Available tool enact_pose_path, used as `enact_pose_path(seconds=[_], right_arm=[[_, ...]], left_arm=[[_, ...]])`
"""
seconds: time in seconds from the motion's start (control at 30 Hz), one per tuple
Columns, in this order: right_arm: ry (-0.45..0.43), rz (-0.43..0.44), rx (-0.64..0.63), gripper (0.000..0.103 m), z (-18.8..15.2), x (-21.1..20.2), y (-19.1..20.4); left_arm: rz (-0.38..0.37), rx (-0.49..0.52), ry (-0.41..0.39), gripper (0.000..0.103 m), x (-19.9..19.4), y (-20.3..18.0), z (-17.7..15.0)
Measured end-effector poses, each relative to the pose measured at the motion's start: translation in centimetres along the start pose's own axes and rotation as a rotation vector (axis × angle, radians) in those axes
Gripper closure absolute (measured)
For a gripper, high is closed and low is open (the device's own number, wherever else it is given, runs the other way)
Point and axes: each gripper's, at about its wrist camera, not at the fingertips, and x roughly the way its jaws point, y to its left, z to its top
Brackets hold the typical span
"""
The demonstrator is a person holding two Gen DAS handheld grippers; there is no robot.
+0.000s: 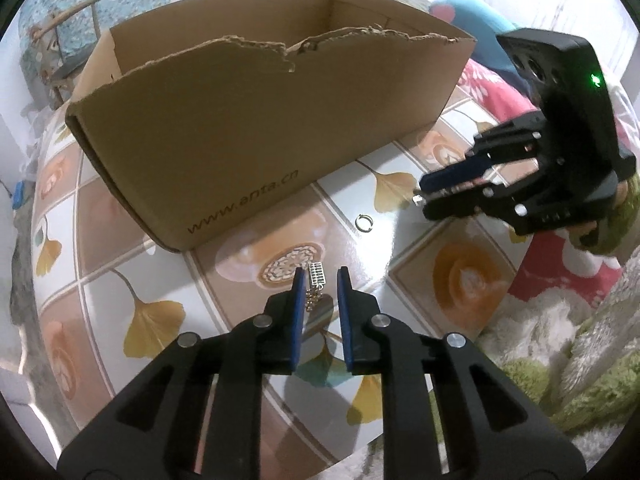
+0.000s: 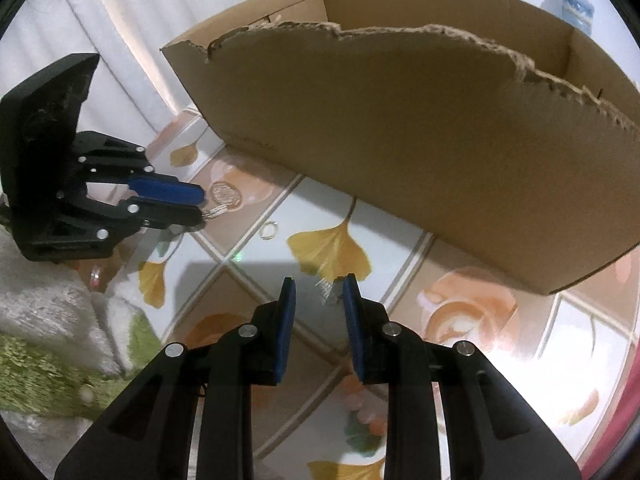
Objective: Organize jewelry
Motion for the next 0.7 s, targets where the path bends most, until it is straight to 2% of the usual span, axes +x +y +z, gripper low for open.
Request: enact_pose_path(seconds=[0.13, 0.23, 0.33, 0.5, 0.7], right_arm=[[-0.006, 0.057, 0.039, 0.079, -0.2, -0.1, 0.5], [-0.03, 0.026, 0.061, 0.079, -0.1, -0.7, 0.2], [-0.031, 0.008, 0.079, 0.079, 0.0, -0.6, -0.1], [-0.025, -0.034, 0.037, 0.079, 0.0, -0.1, 0.7], [-0.033, -0.081, 0.043, 0.081, 0.0, -0.1, 1.7]], left_arm=[[-0.007, -0.039, -0.001, 0.085, 0.2, -0.1, 0.1], [0.02, -0.065, 0.007, 0.08, 0.2, 0.0, -0.1], [0.045, -0.083, 0.015, 0.08, 0.3, 0.0, -0.2], [0.107, -0.068, 0.03, 0.08, 0.6, -0.5, 0.1], [0.117, -0.11, 0.043, 0.08, 1.0, -0.9, 0.5]])
